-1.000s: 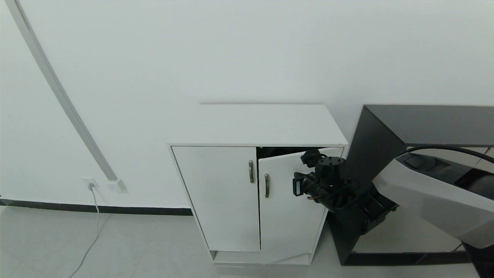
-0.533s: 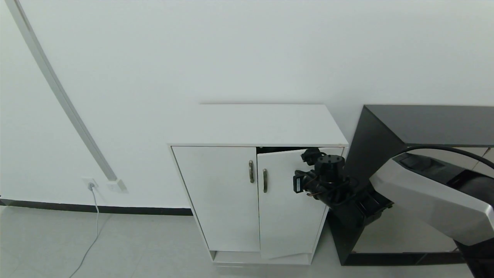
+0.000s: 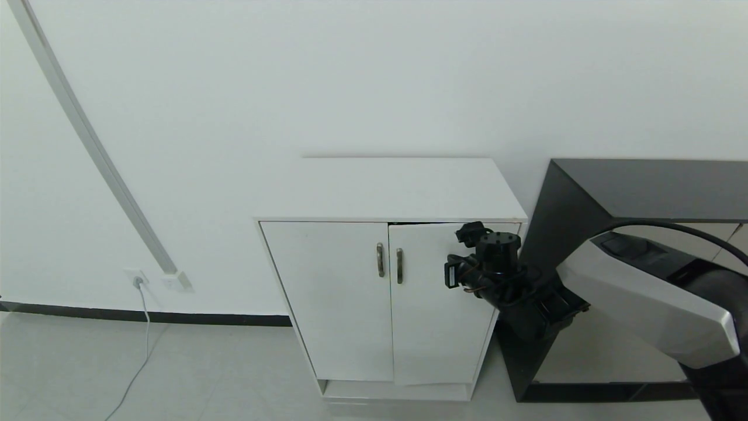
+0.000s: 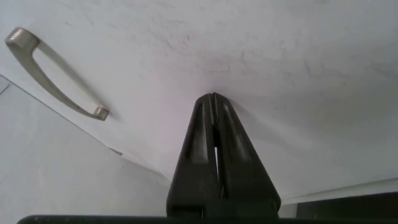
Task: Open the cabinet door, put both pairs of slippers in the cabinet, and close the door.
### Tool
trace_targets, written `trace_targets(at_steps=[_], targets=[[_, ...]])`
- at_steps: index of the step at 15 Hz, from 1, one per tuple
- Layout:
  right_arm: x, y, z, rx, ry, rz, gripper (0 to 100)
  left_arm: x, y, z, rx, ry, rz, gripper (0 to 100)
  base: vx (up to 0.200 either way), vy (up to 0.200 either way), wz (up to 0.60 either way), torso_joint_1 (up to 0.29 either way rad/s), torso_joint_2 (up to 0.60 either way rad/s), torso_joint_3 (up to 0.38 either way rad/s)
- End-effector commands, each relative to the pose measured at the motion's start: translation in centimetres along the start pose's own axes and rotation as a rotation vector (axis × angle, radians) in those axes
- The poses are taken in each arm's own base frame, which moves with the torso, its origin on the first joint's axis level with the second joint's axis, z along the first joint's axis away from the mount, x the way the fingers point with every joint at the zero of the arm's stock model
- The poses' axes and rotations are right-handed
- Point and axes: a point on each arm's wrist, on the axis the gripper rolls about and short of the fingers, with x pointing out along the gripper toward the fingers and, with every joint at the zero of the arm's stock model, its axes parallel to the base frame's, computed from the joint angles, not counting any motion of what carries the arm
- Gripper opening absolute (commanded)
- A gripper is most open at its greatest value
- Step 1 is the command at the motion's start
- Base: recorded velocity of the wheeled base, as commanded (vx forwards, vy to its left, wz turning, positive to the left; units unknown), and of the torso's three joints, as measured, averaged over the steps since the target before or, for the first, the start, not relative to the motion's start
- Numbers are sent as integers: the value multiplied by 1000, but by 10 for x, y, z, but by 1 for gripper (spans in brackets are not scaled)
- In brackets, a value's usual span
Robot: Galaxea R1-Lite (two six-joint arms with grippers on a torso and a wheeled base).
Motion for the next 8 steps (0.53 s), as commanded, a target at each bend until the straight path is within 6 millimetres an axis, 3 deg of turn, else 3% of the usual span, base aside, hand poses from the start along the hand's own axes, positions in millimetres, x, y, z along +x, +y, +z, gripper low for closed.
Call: trace_targets(at_steps=[1, 8], targets=[[4, -2, 3, 2, -5, -5, 0, 0, 0, 0, -1, 1, 1, 0, 0, 0, 0, 0, 0, 0], [6, -1, 5, 4, -17, -4, 0, 0, 0, 0, -1, 1, 1, 0, 0, 0, 0, 0, 0, 0]])
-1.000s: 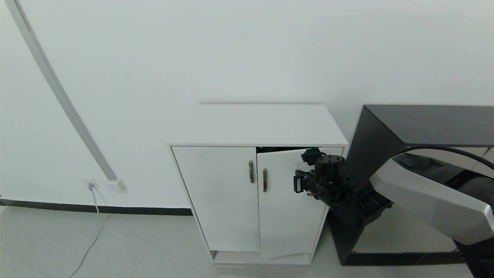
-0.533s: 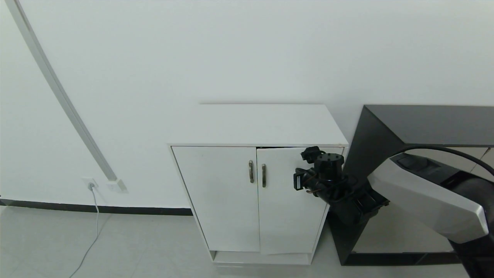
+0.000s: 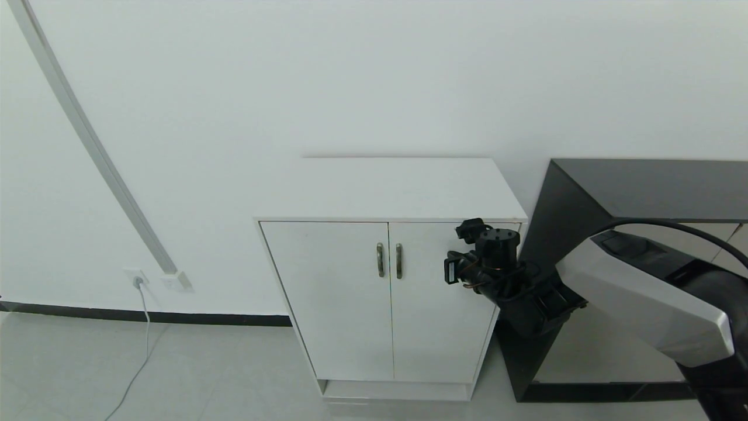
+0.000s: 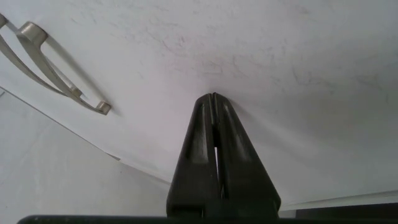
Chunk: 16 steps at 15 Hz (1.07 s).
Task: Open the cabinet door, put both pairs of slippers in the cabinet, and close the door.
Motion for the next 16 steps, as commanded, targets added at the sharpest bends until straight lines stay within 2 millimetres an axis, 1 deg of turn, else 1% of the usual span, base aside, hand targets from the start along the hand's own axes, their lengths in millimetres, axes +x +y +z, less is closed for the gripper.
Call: trace_targets(at_steps=[1, 7, 11, 16], targets=[[0, 0, 0, 0, -1, 1, 0, 0, 0, 0, 0, 1, 1, 0, 0, 0, 0, 0, 0, 0], [2, 0, -2, 0, 0, -2, 0, 0, 0, 0, 0, 1, 1, 0, 0, 0, 0, 0, 0, 0], [3, 1, 2, 2, -14, -4, 0, 0, 0, 0, 0, 1, 1, 0, 0, 0, 0, 0, 0, 0], [1, 1, 2, 1, -12, -4, 0, 0, 0, 0, 0, 1, 1, 0, 0, 0, 0, 0, 0, 0]])
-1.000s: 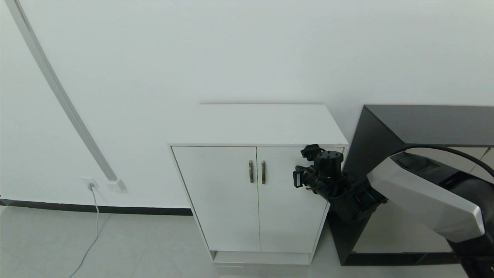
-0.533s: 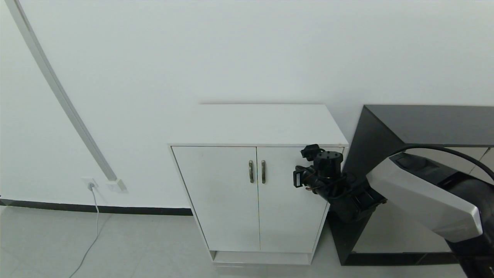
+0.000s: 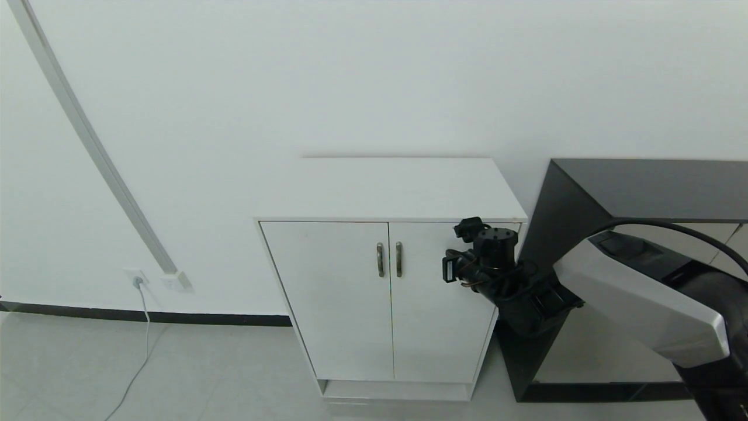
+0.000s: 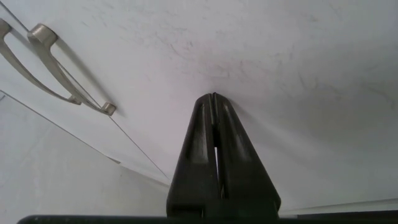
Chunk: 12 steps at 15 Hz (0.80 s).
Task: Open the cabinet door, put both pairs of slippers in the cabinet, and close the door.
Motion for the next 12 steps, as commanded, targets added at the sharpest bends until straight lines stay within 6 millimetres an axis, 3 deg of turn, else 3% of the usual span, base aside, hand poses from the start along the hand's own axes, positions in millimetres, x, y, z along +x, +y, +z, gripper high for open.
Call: trace_targets(at_steps=[1, 3, 6, 12], targets=[[-6, 1, 1, -2, 8, 1, 0, 0, 0, 0, -1, 1, 1, 0, 0, 0, 0, 0, 0, 0], [-13, 2, 6, 0, 5, 6, 0, 0, 0, 0, -1, 1, 1, 0, 0, 0, 0, 0, 0, 0], [-45, 3, 24, 1, -20, 17, 0, 0, 0, 0, -1, 1, 1, 0, 0, 0, 0, 0, 0, 0], [-110, -30, 45, 15, -56, -77, 0, 0, 0, 0, -1, 1, 1, 0, 0, 0, 0, 0, 0, 0]])
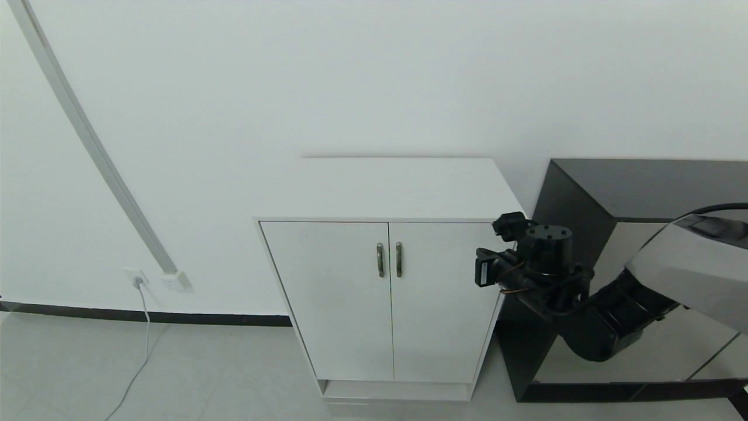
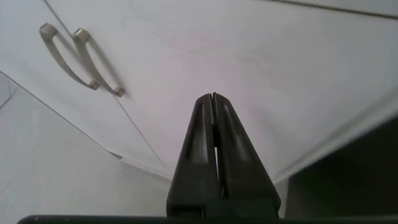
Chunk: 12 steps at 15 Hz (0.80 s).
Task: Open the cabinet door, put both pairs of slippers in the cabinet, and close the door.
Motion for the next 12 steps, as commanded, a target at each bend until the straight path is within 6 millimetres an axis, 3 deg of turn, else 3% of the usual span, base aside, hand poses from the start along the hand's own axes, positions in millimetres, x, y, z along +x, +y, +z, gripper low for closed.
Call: trace_targets(at_steps=[1, 6, 12], targets=[[-37, -21, 23, 12, -35, -73, 0, 0, 0, 0, -1, 1, 1, 0, 0, 0, 0, 0, 0, 0], [-108, -62, 32, 26, -25, -280, 0, 0, 0, 0, -1, 1, 1, 0, 0, 0, 0, 0, 0, 0], [-207, -73, 10, 26, 13, -335, 0, 0, 0, 0, -2, 1, 1, 0, 0, 0, 0, 0, 0, 0]])
